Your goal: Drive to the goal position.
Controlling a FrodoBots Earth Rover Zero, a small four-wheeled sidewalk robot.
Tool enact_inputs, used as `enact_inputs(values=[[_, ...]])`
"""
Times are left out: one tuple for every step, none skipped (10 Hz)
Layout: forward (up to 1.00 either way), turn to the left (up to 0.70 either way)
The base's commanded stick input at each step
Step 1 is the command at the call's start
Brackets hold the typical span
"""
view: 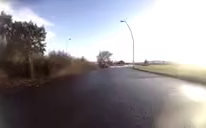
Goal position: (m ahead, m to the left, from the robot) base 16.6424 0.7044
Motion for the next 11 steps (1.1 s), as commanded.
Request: enact_inputs(values=[[0.45,0.0],[0.45,0.0],[0.45,0.0],[0.45,0.0],[0.45,0.0],[0.45,0.0],[0.45,0.0],[0.45,0.0],[0.45,0.0],[0.45,0.0],[0.45,0.0]])
